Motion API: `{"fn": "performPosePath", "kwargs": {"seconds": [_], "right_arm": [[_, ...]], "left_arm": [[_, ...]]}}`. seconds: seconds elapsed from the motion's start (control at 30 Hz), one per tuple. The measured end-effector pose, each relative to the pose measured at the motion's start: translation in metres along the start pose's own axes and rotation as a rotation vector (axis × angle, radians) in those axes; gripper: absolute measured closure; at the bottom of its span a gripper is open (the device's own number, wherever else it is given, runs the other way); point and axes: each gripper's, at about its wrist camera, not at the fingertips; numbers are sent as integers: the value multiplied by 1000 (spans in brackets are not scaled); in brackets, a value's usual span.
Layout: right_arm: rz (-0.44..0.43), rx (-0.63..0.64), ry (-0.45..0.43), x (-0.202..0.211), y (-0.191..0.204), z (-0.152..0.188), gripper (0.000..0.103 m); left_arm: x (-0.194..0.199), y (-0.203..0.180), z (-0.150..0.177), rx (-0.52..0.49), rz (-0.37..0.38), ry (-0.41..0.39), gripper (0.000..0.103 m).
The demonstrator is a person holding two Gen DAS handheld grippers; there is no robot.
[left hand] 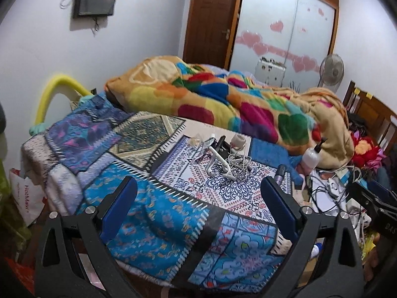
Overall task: Collect trash
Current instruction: 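Reach the right gripper to the purple-and-black bottle and close on it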
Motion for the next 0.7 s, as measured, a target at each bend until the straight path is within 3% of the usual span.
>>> {"fn": "performPosePath", "kwargs": {"seconds": [0.2, 0.47, 0.53, 0.7], "right_arm": [[-20, -83, 119, -76, -18, -9, 3], [-41, -131, 237, -153, -29, -16, 30], [-45, -124, 257, -167, -27, -16, 43], [-36, -97, 270, -189, -22, -15, 54]], "left_arm": [[-69, -12, -4, -19, 27, 61, 3], [-154, -27, -4, -25, 108, 150, 30], [-171, -29, -3, -12, 139, 172, 36], [-202, -30, 1, 37, 224, 222, 57]]}}
Point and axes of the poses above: each gripper's, at about its wrist camera, not at the fingertips, and x roughly against the way its jaws point, y to its left, z to its underside, and after that the axes turned 10 degrees about -x, right-handed
